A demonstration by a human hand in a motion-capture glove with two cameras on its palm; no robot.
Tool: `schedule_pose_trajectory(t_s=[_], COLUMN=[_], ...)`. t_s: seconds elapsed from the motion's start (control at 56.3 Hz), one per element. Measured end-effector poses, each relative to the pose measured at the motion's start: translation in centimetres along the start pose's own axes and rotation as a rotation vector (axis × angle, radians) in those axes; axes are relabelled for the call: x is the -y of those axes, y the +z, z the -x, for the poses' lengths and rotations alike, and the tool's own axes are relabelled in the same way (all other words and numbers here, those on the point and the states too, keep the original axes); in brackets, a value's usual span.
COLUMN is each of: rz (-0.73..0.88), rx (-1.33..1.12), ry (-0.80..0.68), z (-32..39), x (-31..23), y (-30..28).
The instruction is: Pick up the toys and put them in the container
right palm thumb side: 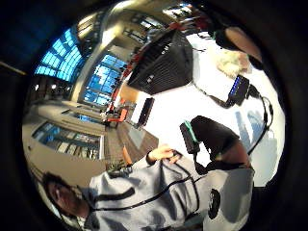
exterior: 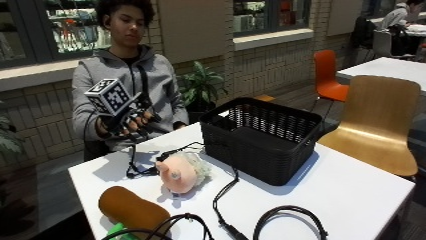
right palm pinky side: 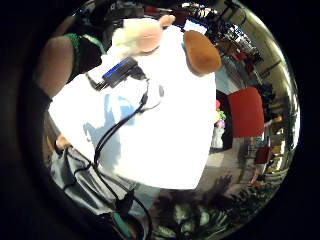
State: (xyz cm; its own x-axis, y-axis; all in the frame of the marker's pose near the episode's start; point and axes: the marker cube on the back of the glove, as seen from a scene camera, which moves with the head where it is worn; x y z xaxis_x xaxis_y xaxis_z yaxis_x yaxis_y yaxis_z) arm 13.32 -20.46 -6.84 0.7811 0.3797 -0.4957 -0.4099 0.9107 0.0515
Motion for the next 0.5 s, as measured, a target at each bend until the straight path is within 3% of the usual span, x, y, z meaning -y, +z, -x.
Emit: schedule_pose_trajectory(t_s=[0.053, 0.249, 0.498], rz=[0.101, 0.229, 0.349], rx=[-0.039, -0.272, -0.349], ry=[-0.066, 0.009, 0.149], z=[-0.8, -1.8, -2.6], x=[2.3, 12.1, 16.9], y=[0.5, 2.7, 6.5])
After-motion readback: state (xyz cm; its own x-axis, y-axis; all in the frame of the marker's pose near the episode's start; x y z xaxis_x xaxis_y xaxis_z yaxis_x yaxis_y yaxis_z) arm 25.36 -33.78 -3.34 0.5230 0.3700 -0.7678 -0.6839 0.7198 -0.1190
